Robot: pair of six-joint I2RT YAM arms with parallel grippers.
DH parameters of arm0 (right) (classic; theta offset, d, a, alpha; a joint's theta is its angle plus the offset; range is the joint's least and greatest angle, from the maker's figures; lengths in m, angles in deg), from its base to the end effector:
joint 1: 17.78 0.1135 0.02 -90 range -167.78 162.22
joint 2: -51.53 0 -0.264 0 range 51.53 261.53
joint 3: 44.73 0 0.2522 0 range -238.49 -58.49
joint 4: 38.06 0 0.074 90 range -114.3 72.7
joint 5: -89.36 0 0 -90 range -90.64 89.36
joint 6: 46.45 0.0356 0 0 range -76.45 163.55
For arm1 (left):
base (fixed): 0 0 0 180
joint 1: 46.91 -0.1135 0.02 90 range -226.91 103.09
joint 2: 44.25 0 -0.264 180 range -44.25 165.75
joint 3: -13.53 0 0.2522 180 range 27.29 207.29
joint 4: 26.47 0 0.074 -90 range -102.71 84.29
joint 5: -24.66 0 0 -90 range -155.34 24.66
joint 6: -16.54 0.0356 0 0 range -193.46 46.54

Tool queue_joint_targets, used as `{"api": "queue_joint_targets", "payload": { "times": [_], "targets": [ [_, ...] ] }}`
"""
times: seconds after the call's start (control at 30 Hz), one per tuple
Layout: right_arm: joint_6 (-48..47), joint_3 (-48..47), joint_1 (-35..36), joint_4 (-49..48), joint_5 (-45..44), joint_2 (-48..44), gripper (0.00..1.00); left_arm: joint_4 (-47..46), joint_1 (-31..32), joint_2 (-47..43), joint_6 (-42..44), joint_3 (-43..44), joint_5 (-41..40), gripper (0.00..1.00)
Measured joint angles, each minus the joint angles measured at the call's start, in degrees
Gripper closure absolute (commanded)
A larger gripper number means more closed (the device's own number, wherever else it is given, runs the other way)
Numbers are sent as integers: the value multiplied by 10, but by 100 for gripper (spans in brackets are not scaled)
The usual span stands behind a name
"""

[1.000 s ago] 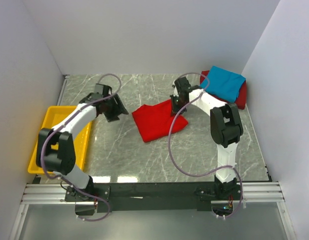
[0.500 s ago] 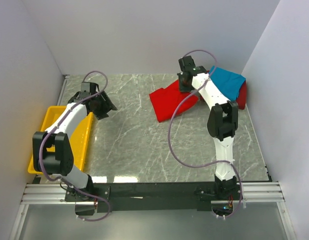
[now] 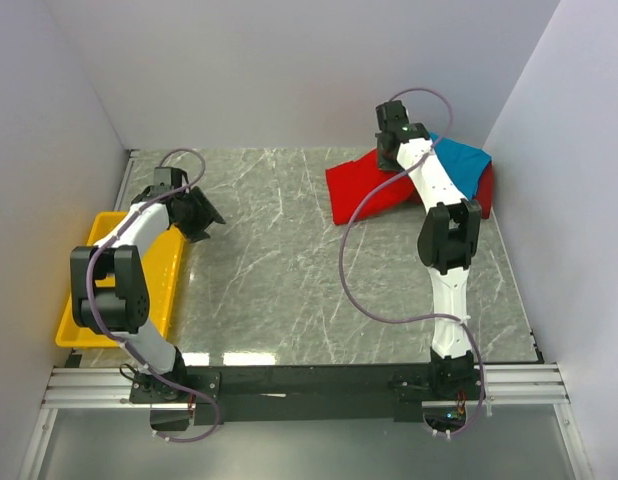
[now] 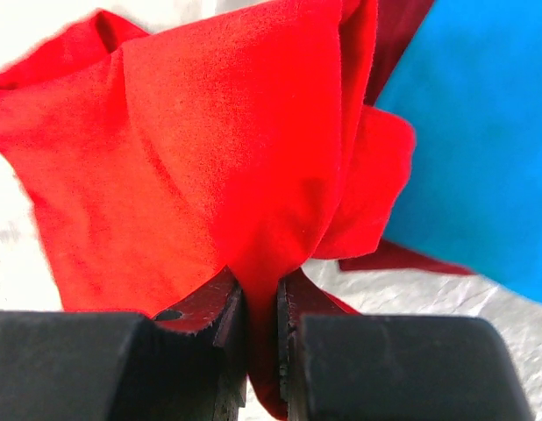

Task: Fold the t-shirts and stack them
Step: Neatly place the folded tshirt to the corner

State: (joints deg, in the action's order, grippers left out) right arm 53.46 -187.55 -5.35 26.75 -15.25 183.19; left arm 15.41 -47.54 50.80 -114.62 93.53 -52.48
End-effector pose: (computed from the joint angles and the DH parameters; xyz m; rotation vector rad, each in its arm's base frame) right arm 0.4972 0.1004 0.2722 0.0496 2.4702 -0.1535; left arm 0.3462 -0.0041 0.2199 -0.8537 2.4822 -0.5471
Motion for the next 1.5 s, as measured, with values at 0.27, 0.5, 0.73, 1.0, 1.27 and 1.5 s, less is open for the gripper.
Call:
{"api": "queue_joint_targets", "payload": {
  "times": [0.27, 0.5, 0.73, 1.0, 1.27, 1.5],
  "targets": [
    [-10, -61, -21, -40, -5, 0, 100, -9, -13, 28, -1, 3, 4, 36],
    [-12, -92, -65, -64, 10, -2, 100, -12, -13, 33, -5, 3, 8, 36],
    [-5, -98, -115, -72, 47, -15, 100, -14, -13, 34, -5, 3, 9, 37],
    [36, -98, -148, -72, 118, -22, 100, -18, -13, 34, -5, -6, 9, 37],
    [77, -97, -188, -74, 174, -59, 100, -24, -13, 34, -12, -17, 9, 37],
    [82, -74, -217, -85, 181, -92, 100, -28, -13, 31, -20, -35, 10, 37]
  ]
}}
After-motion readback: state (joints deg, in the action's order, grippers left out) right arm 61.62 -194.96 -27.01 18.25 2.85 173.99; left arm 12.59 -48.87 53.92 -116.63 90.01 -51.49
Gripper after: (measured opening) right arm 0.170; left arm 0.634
